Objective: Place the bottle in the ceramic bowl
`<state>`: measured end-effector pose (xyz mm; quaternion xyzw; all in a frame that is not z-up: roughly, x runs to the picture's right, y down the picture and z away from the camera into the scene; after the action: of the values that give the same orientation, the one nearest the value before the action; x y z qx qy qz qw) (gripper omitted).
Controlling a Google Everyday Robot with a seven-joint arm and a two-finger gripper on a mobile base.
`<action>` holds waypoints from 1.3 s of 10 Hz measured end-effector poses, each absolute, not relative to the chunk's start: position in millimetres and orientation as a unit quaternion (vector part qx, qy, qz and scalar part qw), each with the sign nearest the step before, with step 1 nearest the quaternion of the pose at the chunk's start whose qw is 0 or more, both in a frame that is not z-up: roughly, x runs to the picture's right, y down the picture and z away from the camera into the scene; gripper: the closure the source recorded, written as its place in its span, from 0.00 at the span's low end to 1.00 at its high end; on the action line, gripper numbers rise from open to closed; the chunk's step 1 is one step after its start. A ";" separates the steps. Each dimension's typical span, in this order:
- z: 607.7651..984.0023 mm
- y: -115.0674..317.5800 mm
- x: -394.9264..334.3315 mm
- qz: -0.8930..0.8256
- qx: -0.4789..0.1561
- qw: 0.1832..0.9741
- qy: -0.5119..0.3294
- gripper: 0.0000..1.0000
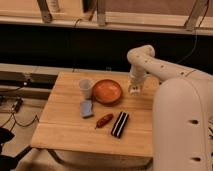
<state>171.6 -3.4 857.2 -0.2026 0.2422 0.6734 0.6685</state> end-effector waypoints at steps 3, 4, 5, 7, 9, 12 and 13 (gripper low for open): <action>831.5 -14.0 115.6 0.637 -0.209 0.709 0.220 1.00; 830.6 -10.9 92.1 0.622 -0.221 0.721 0.212 1.00; 832.2 -8.7 80.1 0.615 -0.230 0.725 0.207 1.00; 835.2 -7.8 55.8 0.609 -0.248 0.728 0.193 0.99; 834.8 -7.1 58.6 0.609 -0.247 0.728 0.197 0.73; 834.9 -7.1 58.2 0.609 -0.247 0.728 0.196 0.45; 834.9 -7.1 57.8 0.609 -0.248 0.727 0.195 0.33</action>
<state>57.8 -7.1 834.9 -0.2477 0.1955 0.6094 0.7274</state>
